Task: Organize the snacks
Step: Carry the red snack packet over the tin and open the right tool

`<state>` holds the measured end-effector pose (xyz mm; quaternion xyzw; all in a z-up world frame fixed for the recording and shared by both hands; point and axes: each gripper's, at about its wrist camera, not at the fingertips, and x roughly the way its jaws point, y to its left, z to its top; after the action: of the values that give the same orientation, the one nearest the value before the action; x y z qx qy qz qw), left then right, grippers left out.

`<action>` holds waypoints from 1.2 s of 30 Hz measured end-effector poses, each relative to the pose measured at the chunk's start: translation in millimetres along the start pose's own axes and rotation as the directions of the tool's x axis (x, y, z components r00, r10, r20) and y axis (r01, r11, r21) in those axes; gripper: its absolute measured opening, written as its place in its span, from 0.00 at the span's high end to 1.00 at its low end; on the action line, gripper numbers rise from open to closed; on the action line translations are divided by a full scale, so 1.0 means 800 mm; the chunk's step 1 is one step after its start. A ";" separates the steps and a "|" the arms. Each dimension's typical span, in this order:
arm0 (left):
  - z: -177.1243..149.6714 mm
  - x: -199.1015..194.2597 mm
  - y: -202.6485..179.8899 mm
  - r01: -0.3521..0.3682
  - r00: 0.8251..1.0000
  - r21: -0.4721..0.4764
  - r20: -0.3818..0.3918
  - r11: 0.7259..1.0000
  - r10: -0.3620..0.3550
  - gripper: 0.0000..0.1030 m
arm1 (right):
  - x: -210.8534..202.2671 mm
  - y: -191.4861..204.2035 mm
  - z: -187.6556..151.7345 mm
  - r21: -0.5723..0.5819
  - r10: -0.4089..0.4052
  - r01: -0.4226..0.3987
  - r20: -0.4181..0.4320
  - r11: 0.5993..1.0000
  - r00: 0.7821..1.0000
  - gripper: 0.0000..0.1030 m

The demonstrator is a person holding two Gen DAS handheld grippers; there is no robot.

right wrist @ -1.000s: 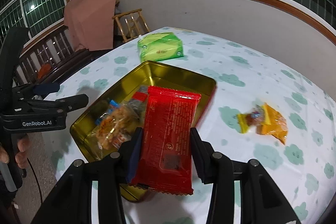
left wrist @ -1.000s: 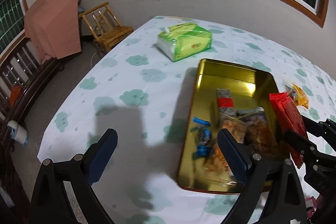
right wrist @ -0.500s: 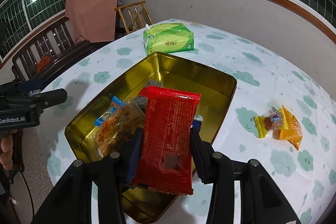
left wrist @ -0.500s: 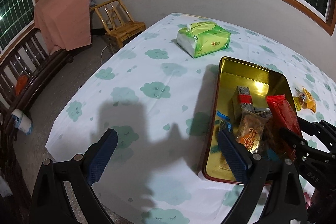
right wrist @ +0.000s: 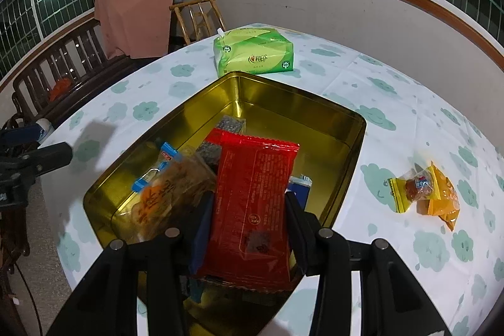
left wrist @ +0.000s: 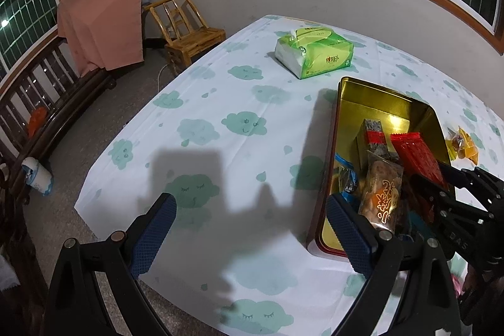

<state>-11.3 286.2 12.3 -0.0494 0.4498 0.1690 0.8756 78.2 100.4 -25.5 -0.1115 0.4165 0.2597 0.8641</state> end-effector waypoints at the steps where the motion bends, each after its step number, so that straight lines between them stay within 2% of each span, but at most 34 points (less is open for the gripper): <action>1: 0.000 0.000 0.000 0.001 1.000 0.000 0.000 1.000 -0.001 0.08 | 0.001 0.000 0.000 -0.001 -0.002 0.002 0.000 1.000 1.000 0.57; 6: -0.002 0.001 -0.003 0.003 1.000 0.007 -0.005 1.000 -0.003 0.08 | 0.004 0.002 0.000 -0.026 -0.005 0.004 -0.012 1.000 1.000 0.56; 19: -0.003 -0.001 -0.013 0.011 1.000 0.014 -0.006 1.000 -0.011 0.08 | 0.001 0.000 0.000 -0.007 0.011 -0.011 -0.009 1.000 1.000 0.51; 22: -0.001 -0.002 -0.018 0.015 1.000 0.019 -0.004 1.000 -0.015 0.08 | -0.005 0.000 0.001 -0.008 0.030 -0.030 0.001 1.000 1.000 0.45; 27: 0.005 -0.005 -0.032 0.029 1.000 0.032 0.004 0.999 -0.030 0.08 | -0.025 -0.002 0.004 -0.011 0.049 -0.049 0.039 0.999 0.998 0.45; 32: 0.011 -0.008 -0.054 0.050 0.999 0.052 0.011 0.997 -0.050 0.08 | -0.051 -0.025 0.001 0.013 0.032 -0.033 0.082 0.999 0.996 0.45; 36: 0.014 -0.007 -0.079 0.072 0.997 0.082 0.014 0.994 -0.073 0.08 | -0.064 -0.070 -0.010 0.060 -0.030 0.024 0.089 0.998 0.996 0.45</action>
<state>15.9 228.2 19.8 -0.0285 0.4468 0.1189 0.8862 76.7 32.1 7.9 -0.0800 0.3829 0.2404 0.8884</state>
